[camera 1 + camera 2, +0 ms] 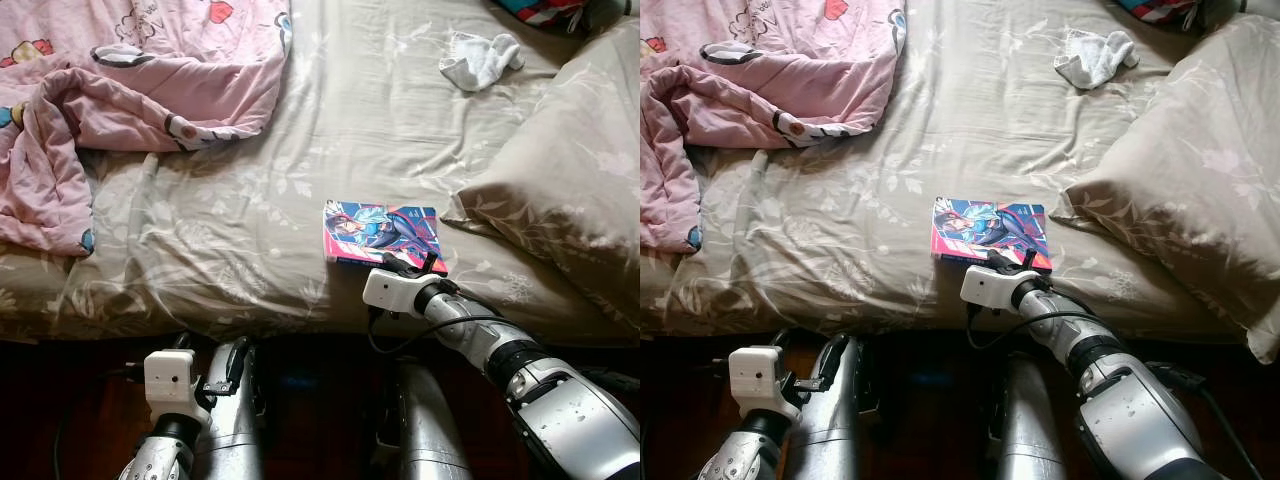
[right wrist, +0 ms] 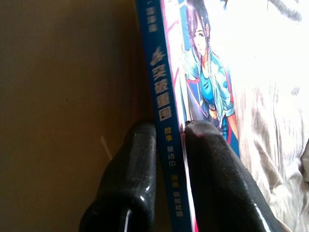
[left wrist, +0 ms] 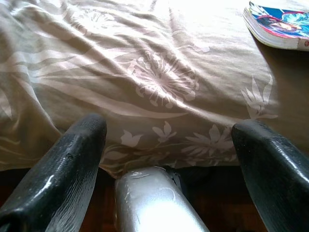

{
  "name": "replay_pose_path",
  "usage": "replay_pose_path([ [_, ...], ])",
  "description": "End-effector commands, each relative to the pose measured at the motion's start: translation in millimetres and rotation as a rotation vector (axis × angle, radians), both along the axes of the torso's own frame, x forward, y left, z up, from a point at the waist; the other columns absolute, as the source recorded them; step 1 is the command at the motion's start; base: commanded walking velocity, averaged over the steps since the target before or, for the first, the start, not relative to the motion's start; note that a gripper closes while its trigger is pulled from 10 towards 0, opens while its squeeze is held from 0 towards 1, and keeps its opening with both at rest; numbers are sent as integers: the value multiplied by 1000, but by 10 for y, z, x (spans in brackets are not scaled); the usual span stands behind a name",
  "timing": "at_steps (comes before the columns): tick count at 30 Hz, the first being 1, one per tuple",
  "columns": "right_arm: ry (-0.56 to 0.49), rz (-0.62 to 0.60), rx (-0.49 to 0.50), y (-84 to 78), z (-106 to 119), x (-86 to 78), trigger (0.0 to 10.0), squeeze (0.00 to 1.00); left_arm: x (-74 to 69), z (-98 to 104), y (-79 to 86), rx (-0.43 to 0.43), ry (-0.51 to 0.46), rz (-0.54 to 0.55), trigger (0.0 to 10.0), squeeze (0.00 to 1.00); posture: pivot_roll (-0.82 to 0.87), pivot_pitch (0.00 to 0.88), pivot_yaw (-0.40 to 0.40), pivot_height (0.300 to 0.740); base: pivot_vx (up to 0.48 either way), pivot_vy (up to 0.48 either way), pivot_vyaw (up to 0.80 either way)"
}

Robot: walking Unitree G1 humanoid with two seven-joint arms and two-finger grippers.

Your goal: Clean up the room

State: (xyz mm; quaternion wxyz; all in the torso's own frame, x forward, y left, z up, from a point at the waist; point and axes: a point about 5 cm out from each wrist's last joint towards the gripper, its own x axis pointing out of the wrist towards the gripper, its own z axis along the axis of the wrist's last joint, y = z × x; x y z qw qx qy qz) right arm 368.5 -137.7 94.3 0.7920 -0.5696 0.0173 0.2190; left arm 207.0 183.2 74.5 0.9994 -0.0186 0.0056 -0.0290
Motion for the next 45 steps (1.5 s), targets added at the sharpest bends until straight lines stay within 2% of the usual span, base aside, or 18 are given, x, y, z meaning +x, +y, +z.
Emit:
replay_pose_path([
  [1,38,-11,2,-55,-88,-51,10000,1000,-68,-98,0,7,57,-5,10000,0,214,494,-65,612,0,0,0],
  [9,101,-30,43,-42,-174,-96,10000,1000,-36,-97,-11,7,56,-10,10000,0,213,489,-62,612,0,0,0],
  [10,114,-30,48,-37,-193,-106,10000,784,-31,-98,-10,7,56,-10,10000,0,213,489,-62,612,0,0,0],
  [11,122,-30,49,-33,-204,-113,10000,784,-27,-99,-9,8,56,-10,10000,0,214,487,-62,612,0,0,0],
  [12,137,-36,58,-32,-223,-123,10000,506,-21,-100,-6,8,56,-10,10000,0,215,483,-61,612,0,0,0],
  [13,148,-40,65,-31,-235,-129,10000,388,-18,-101,-5,9,56,-11,10000,0,215,483,-61,612,0,0,0],
  [14,163,-43,82,-22,-249,-138,10000,59,-13,-101,0,10,56,-10,10000,0,214,477,-61,612,0,0,0],
  [15,175,-46,97,-13,-260,-145,10000,0,-7,-101,3,12,56,-10,10000,0,214,473,-61,612,0,0,0],
  [21,214,-70,175,44,-303,-171,10000,0,46,-110,9,14,51,-11,10000,0,210,443,-64,612,0,0,0],
  [24,234,-128,330,74,-317,-184,10000,0,92,-115,-6,13,46,-12,10000,0,205,422,-64,612,0,0,0],
  [25,235,-178,488,73,-301,-185,10000,0,125,-127,-6,13,43,-11,10000,0,197,390,-66,612,0,0,0],
  [27,224,-231,640,49,-281,-185,10000,0,146,-130,0,14,39,-10,10000,0,195,384,-67,612,0,0,0],
  [28,207,-264,805,26,-256,-193,10000,0,169,-129,7,16,37,-9,10000,0,184,354,-69,612,0,0,0],
  [30,203,-271,841,20,-251,-195,10000,0,177,-130,8,16,37,-9,10000,0,184,354,-69,612,0,0,0],
  [33,76,-399,1117,-138,-251,-271,10000,0,244,-124,29,17,24,-5,10000,0,147,295,-72,612,0,0,0],
  [34,76,-399,1117,-138,-251,-271,10000,0,244,-124,29,17,24,-5,10000,0,147,295,-72,612,0,0,0],
  [40,-58,-450,1321,-171,-250,-440,10000,0,336,-142,4,11,17,-13,10000,0,114,233,-69,612,0,0,0],
  [45,-149,-391,1358,-72,-112,-508,10000,0,384,-145,7,12,3,-19,10000,0,87,183,-68,612,0,0,0],
])
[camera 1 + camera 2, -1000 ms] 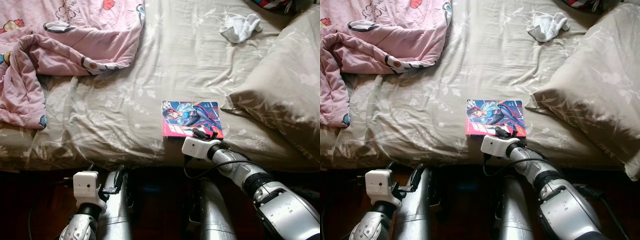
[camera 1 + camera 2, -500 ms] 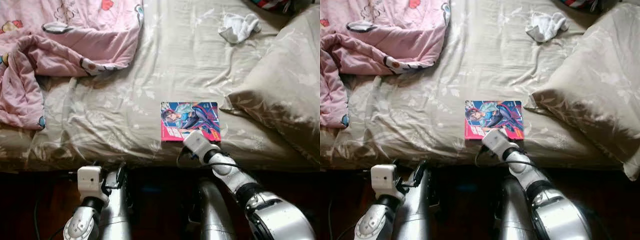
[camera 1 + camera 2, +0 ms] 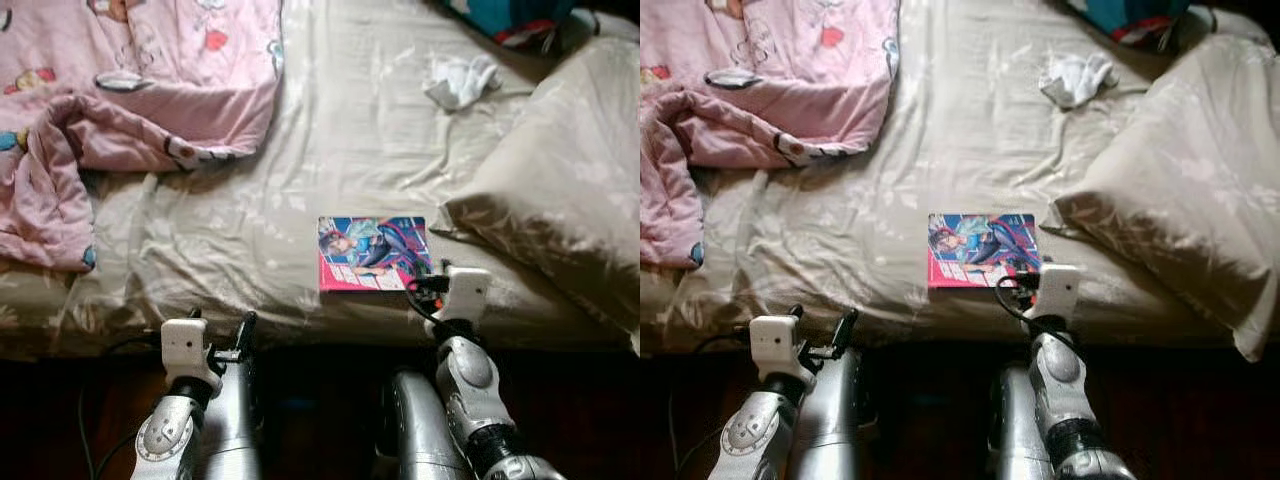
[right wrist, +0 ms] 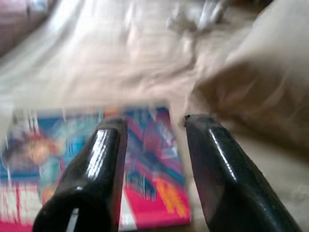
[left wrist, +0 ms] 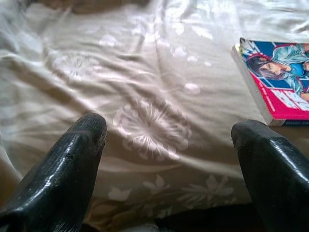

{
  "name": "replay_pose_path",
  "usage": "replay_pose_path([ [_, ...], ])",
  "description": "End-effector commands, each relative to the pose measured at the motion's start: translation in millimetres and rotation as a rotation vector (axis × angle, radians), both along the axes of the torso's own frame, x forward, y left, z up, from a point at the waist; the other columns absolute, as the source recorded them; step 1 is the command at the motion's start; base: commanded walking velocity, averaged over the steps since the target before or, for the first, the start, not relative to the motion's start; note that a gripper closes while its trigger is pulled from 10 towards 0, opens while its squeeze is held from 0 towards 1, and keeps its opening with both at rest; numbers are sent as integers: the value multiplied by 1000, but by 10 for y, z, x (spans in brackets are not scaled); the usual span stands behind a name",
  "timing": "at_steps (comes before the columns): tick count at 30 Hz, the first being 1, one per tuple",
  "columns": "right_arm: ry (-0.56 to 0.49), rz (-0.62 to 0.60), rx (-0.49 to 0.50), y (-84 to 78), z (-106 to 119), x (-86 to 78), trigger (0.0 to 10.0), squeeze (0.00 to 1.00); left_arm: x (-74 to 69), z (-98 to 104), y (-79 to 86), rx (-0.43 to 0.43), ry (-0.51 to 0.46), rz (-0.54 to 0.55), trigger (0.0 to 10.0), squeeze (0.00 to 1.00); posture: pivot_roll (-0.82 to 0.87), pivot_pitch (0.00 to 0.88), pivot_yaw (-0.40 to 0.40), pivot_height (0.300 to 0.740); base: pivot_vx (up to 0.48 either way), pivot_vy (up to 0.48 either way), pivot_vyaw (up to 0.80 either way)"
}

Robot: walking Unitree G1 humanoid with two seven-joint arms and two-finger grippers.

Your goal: Clean up the room

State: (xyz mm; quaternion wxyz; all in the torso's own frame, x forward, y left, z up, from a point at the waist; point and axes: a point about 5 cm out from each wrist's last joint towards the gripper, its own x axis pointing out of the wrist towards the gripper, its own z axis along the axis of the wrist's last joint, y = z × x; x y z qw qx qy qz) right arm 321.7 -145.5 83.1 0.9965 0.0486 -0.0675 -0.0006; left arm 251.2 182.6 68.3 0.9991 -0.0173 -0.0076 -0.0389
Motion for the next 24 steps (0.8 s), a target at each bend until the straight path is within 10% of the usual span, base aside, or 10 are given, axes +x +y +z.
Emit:
replay_pose_path([
  [1,-53,6,46,26,42,-60,10000,0,-39,-78,24,8,20,4,10000,0,81,168,-68,612,0,0,0],
  [24,8,30,71,-24,-5,-91,10000,0,93,-3,48,9,-41,28,10000,0,86,207,-73,740,0,0,0],
])
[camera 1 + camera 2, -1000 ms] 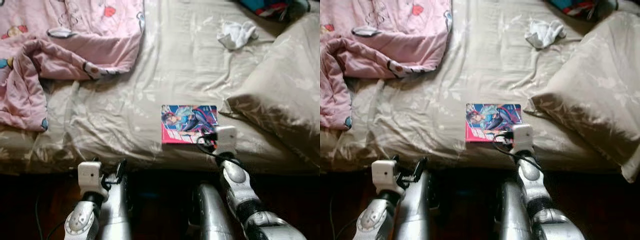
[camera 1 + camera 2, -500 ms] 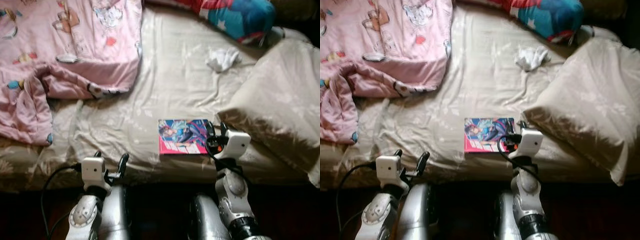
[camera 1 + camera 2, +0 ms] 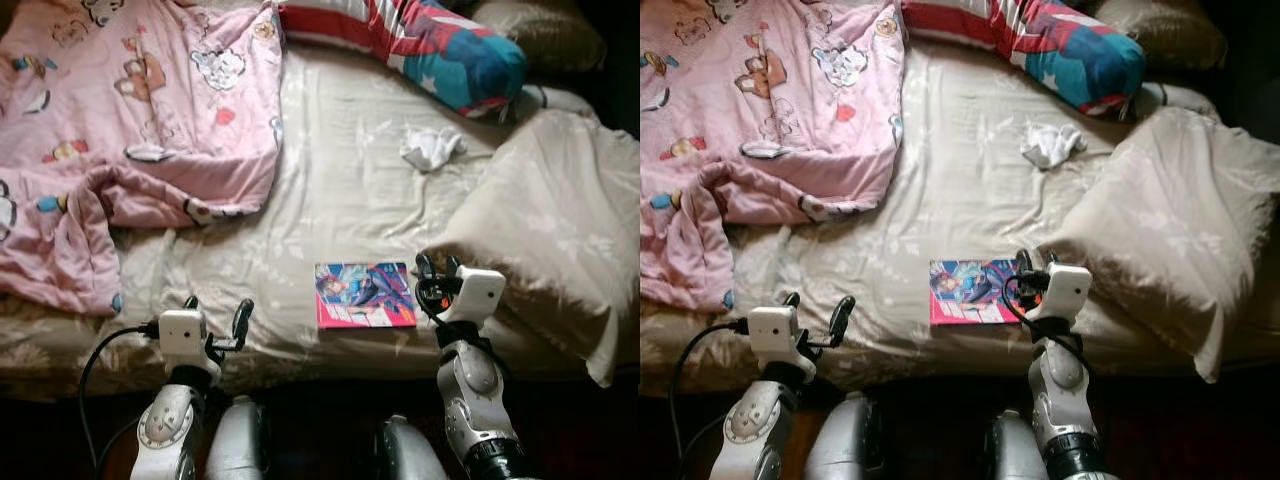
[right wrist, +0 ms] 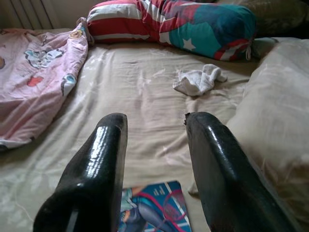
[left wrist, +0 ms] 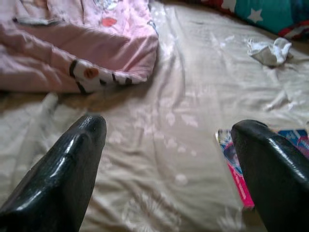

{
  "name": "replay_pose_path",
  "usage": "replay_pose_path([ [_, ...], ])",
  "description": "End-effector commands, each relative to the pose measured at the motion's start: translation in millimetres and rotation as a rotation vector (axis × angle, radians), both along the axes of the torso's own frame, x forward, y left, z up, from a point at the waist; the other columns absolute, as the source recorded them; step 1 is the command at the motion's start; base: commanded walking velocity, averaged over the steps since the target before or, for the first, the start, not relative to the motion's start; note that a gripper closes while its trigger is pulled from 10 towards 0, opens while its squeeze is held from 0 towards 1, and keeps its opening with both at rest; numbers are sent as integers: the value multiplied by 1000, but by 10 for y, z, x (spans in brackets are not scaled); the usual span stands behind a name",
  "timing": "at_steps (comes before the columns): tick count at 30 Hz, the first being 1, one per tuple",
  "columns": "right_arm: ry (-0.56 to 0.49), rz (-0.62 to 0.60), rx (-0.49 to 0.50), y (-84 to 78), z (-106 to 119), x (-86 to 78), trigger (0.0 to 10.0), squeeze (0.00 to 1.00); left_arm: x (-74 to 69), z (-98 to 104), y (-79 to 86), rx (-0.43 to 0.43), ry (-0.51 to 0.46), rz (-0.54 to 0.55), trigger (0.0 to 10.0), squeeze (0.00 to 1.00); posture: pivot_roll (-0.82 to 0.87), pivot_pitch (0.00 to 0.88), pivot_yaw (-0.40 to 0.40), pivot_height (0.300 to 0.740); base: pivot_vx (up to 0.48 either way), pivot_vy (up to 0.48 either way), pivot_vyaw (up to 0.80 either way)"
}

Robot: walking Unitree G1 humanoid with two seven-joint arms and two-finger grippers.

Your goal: Clean up the room

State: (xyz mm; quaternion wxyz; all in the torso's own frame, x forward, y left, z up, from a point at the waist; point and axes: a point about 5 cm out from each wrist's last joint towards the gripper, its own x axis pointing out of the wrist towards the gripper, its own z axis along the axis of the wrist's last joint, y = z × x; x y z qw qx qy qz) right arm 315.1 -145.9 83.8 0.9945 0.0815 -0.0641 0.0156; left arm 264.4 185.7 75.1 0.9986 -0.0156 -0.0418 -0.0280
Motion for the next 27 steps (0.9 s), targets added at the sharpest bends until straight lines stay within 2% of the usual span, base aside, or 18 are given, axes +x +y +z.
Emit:
replay_pose_path([
  [1,4,-5,8,-15,-10,-24,10000,0,-37,-69,22,8,26,7,10000,0,87,209,-74,740,0,0,0],
  [8,31,9,-5,17,-24,-12,10000,0,-26,-62,32,10,21,12,10000,0,84,217,-76,740,0,0,0],
  [20,46,-9,-10,-30,-44,-20,10000,0,-11,-71,-13,22,23,-4,10000,0,78,227,-81,740,0,0,0],
  [27,49,-8,-8,-29,-49,-19,10000,0,-12,-82,-26,21,23,-8,10000,0,77,218,-83,740,0,-278,0],
])
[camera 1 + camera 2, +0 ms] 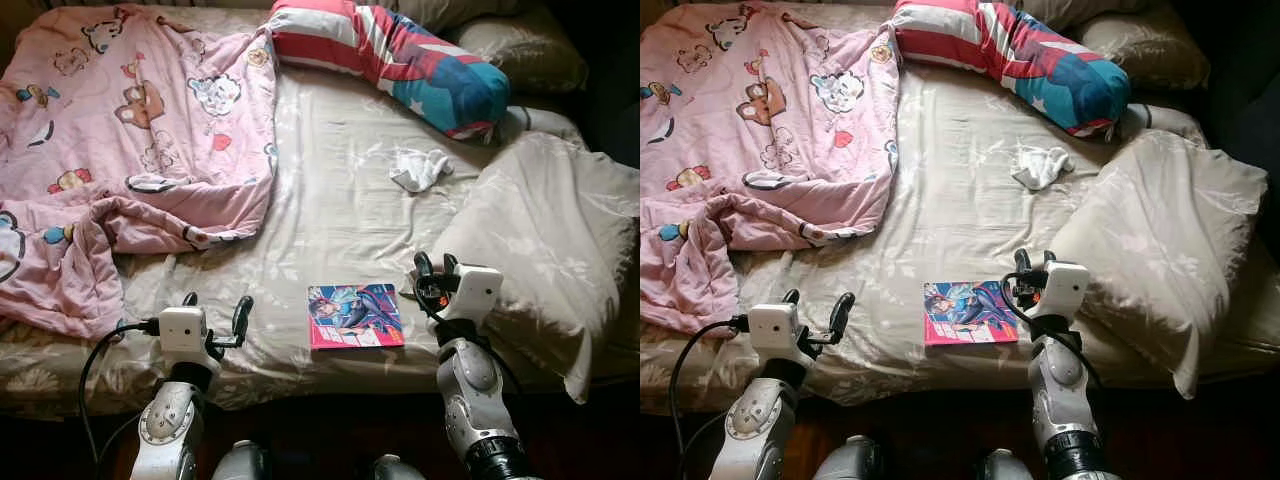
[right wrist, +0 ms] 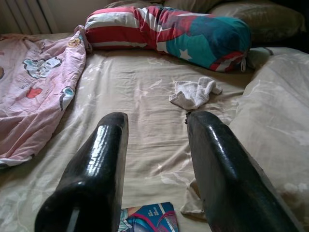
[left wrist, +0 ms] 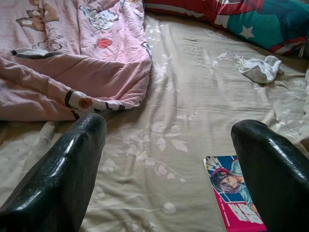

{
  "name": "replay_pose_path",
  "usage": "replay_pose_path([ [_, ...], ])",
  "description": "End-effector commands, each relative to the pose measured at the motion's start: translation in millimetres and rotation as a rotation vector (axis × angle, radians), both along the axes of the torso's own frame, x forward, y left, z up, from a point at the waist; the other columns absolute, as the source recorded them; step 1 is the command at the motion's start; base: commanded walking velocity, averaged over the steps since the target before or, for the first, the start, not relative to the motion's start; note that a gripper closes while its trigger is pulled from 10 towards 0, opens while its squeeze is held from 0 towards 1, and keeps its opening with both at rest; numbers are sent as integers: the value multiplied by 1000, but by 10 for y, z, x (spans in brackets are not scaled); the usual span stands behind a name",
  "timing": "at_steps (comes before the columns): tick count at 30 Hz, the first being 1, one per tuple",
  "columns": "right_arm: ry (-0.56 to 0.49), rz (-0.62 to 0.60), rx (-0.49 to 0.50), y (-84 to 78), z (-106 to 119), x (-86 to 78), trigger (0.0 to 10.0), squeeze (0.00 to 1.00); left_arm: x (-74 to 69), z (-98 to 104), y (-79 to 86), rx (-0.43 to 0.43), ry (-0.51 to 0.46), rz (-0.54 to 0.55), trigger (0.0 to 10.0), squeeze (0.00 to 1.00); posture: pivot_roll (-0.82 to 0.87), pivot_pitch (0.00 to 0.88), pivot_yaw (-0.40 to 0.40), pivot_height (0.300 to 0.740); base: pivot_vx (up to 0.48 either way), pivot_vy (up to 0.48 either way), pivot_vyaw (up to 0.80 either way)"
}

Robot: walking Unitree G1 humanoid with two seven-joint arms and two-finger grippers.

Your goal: Clean up the room

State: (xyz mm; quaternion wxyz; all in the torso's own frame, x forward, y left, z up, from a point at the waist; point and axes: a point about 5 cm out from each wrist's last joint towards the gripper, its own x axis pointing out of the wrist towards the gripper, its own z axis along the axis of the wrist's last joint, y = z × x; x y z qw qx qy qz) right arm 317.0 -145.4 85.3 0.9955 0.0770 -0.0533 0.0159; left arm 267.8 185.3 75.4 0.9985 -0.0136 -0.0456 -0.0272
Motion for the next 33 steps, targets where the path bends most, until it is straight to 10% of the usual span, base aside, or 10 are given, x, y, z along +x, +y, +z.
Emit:
replay_pose_path([
  [1,28,-9,1,-32,-65,-38,10000,0,-46,-86,-23,18,31,-10,10000,0,78,218,-84,740,0,-281,0],
  [33,57,-7,0,-3,-114,-47,10000,0,-49,-116,-31,19,30,-26,10000,0,78,206,-79,740,0,-384,0],
])
